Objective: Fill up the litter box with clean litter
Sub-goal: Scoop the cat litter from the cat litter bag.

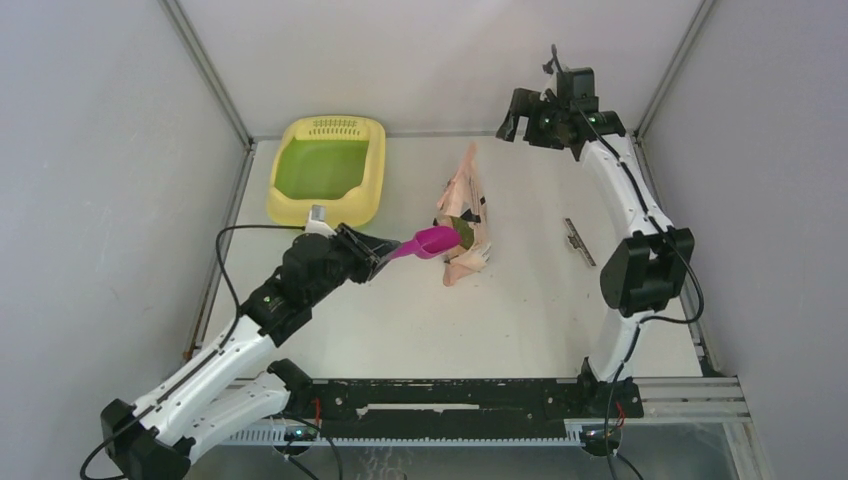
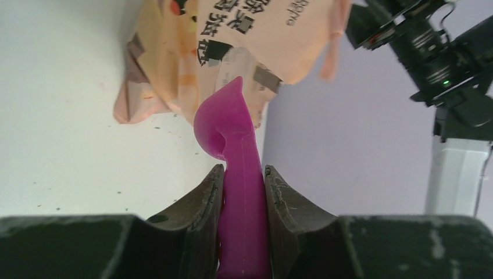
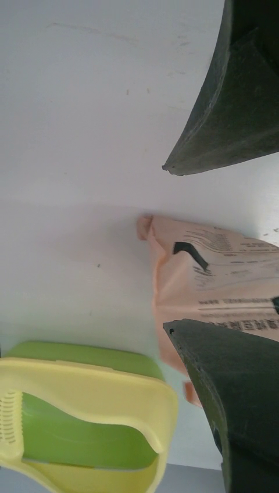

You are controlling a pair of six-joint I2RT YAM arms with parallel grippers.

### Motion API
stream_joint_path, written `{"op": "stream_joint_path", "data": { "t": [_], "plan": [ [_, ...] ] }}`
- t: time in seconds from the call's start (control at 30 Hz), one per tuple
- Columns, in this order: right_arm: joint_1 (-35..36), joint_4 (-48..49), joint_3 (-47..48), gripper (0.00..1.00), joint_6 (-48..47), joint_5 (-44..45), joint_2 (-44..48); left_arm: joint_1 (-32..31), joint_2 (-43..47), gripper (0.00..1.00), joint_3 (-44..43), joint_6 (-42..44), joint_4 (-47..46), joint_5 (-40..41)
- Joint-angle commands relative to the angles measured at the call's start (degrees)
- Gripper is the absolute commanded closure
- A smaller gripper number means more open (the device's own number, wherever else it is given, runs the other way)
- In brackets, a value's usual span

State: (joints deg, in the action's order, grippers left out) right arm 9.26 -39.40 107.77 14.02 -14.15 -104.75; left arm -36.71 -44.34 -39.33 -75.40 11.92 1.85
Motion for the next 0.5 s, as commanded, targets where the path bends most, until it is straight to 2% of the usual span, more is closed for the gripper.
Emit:
{"op": "stream_joint_path", "data": {
  "t": [0.0,0.1,0.27,0.37,0.47],
  "plan": [
    [-0.99,5.45,5.44,0.01,2.03,0.12,-5.81,0.35,-2.48,1.00,-2.58,1.48,-1.47,2.20],
    [-2.07,7.78,7.99,0.01,2.54,-3.09,-10.32,0.37,-4.07,1.00,-3.22,1.77,-1.24,3.62],
    [-2.49,17.98,8.41,0.05,2.92,-11.14,-16.26,0.41,-9.02,1.00,-7.10,3.31,-0.94,4.54],
    [-2.37,20.21,13.52,0.11,4.24,-17.54,-23.33,0.64,-11.87,1.00,-9.87,4.42,-0.56,4.39],
    [-1.24,17.85,21.20,0.13,3.81,-21.82,-30.35,1.42,-14.03,1.00,-11.93,5.52,-0.24,3.98]
  ]
}}
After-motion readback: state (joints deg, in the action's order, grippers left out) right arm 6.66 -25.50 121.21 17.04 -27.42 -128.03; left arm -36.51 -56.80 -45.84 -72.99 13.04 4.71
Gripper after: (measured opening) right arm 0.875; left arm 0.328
